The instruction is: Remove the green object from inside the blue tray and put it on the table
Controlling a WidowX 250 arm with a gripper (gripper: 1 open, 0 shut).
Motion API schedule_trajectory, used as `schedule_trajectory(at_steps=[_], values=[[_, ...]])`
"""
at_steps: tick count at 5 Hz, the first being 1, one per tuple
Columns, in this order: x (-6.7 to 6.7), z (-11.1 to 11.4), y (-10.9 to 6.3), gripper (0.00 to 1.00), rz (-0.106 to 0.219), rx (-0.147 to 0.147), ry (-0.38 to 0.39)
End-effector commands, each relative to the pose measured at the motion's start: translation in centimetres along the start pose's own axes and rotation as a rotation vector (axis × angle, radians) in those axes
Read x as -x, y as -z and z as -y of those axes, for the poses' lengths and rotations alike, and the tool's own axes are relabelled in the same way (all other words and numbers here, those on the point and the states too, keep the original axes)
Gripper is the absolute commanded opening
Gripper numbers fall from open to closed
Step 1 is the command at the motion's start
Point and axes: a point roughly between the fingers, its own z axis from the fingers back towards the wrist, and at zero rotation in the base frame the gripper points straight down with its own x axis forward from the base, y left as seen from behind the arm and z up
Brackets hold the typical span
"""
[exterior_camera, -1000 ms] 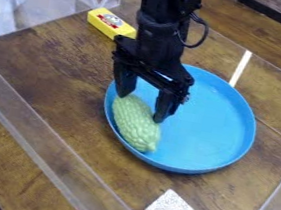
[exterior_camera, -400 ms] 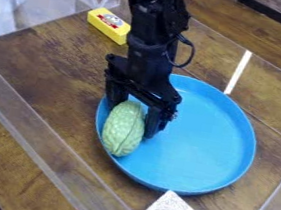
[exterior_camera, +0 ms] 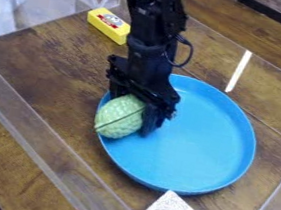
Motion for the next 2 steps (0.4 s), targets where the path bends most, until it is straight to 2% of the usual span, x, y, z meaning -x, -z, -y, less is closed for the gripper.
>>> schedule_trajectory(at_steps=[1, 2], values=[[-1.60, -1.34, -1.12, 0.00, 0.037, -0.012, 0.031], [-2.43, -2.16, -1.32, 0.00, 0.041, -0.016, 0.054]])
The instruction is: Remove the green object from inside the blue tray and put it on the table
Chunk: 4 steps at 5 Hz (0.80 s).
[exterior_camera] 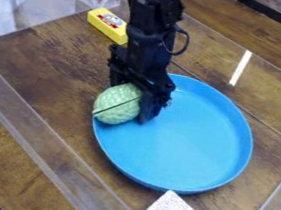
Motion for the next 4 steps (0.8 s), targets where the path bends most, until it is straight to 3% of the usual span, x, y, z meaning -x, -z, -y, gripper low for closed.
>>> schedule_trajectory(at_steps=[1, 2, 4], values=[[-1.9, -1.6, -1.7, 0.00, 0.053, -0.016, 0.021], [-2.5, -2.4, -2.0, 0.00, 0.055, -0.021, 0.033], [-2.5, -2.3, -3.0, 0.00, 0.050, -0.045, 0.047]])
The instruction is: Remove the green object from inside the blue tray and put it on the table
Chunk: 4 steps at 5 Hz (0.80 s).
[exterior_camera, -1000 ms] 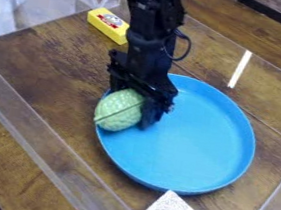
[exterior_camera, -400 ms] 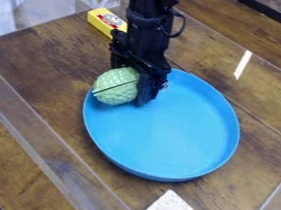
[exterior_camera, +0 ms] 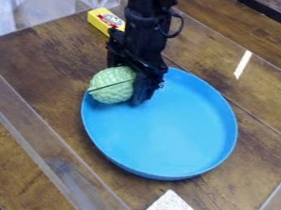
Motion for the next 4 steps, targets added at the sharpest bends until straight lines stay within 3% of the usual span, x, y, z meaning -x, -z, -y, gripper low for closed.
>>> schedule_trajectory(at_steps=[1, 3, 4], values=[[-1.4, -0.3, -3.3, 0.00, 0.090, -0.034, 0.006], [-1.3, -0.1, -4.5, 0.00, 0.094, -0.051, 0.016], [-1.4, 0.3, -6.2, 0.00, 0.119, -0.069, 0.020]])
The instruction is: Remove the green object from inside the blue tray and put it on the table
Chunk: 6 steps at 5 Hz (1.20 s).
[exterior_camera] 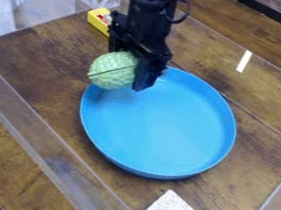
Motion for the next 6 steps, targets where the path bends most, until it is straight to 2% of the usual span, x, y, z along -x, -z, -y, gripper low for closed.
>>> schedule_trajectory(at_steps=[1, 3, 5, 6], values=[[-1.5, -0.1, -3.6, 0.00, 0.117, -0.035, 0.018], [-1.8, 0.4, -3.9, 0.00, 0.136, -0.047, 0.047], [-1.9, 1.0, -5.4, 0.00, 0.158, -0.074, 0.095], [-1.7, 1.2, -5.7, 0.00, 0.166, -0.086, 0.111]])
